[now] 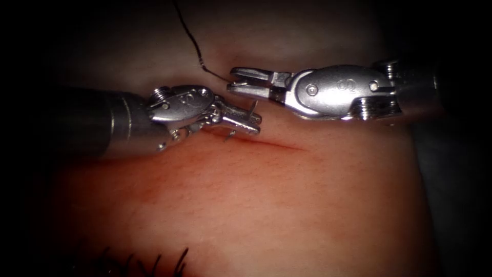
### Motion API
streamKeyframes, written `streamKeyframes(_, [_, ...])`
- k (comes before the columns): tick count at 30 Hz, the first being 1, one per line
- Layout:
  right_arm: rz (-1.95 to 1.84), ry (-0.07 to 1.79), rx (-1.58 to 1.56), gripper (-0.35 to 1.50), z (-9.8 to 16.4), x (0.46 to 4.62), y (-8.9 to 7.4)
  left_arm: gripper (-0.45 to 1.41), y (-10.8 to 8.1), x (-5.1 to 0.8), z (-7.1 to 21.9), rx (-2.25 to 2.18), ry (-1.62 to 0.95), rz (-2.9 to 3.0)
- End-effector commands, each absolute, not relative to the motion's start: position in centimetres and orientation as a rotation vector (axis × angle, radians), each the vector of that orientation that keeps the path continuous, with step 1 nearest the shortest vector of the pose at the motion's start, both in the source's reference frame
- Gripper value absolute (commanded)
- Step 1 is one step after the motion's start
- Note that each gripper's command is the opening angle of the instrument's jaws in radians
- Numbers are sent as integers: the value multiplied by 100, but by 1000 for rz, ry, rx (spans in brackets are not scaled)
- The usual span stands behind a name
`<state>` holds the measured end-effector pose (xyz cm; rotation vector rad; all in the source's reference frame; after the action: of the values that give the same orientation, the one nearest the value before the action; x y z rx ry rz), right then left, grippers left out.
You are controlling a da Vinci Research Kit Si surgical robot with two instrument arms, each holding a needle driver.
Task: Wound Closure
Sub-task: Adjust the right needle grip by passing it back to the left, then hand the needle over to the right needle holder.
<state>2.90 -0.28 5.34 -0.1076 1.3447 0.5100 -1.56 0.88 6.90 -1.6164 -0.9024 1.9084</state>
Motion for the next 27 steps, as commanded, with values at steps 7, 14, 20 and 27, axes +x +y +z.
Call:
streamKeyframes(7, [718, 1222, -93, 123, 534, 298, -24, -45, 90, -158, 695, -1530, -666, 1847])
streamKeyframes(14, [791, 1114, -178, 121, 526, 302, -27, -45, 95, -155, 695, -1478, -515, 1769])
streamKeyframes(20, [775, 1021, -272, 125, 524, 307, -31, -45, 97, -150, 694, -1446, -415, 1721])
streamKeyframes(27, [812, 1046, -374, 121, 527, 309, -33, -45, 91, -149, 685, -1435, -347, 1700])
